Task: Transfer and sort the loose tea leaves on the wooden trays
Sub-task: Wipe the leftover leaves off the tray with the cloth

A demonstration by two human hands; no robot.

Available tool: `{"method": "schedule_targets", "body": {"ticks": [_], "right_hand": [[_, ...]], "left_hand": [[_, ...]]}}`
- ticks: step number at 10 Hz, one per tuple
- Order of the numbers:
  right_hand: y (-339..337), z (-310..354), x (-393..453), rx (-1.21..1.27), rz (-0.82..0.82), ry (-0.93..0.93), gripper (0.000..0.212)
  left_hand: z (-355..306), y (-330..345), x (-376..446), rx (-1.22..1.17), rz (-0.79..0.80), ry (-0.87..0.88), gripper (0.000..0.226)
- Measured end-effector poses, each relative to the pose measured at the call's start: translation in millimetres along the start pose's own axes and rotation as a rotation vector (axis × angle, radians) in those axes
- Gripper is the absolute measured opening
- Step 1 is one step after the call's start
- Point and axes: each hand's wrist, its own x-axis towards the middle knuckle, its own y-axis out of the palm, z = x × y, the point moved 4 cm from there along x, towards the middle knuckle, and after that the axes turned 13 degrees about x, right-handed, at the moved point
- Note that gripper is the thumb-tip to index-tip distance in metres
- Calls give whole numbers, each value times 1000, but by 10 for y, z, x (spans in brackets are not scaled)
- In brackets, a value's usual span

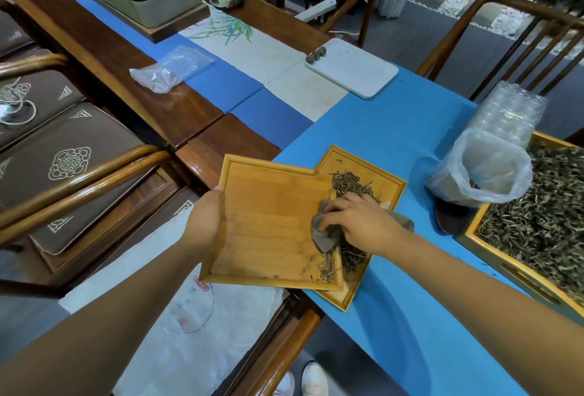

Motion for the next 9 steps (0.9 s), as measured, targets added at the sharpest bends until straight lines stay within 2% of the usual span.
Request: {"method": "schedule_targets", "body": {"ticks": [1, 2, 3, 4, 5, 7, 8, 9], "right_hand": [[-61, 124, -102, 58, -81, -63, 50], [44, 443, -174, 104, -54, -204, 54], [269, 706, -185, 88, -10, -279, 59], [403, 784, -181, 33, -9, -263, 62], [409, 729, -240, -6, -23, -261, 56], [208, 465, -439, -128, -6, -253, 47], [109, 282, -488, -86, 1, -188, 51], [-33, 176, -555, -28, -112, -139, 55]], "left_hand": [[-8, 21, 24, -22, 15, 12, 30], [-9, 58, 28, -51, 79, -62, 26], [-30, 110, 17, 33, 87, -58, 42], [-63, 129, -21, 81, 83, -31, 40], [-68, 121, -10, 71, 91, -31, 31], [-65, 61, -2, 18, 110, -16, 29], [-66, 15, -6, 26, 88, -12, 30], [-63, -9, 18, -1, 90, -17, 30]]}}
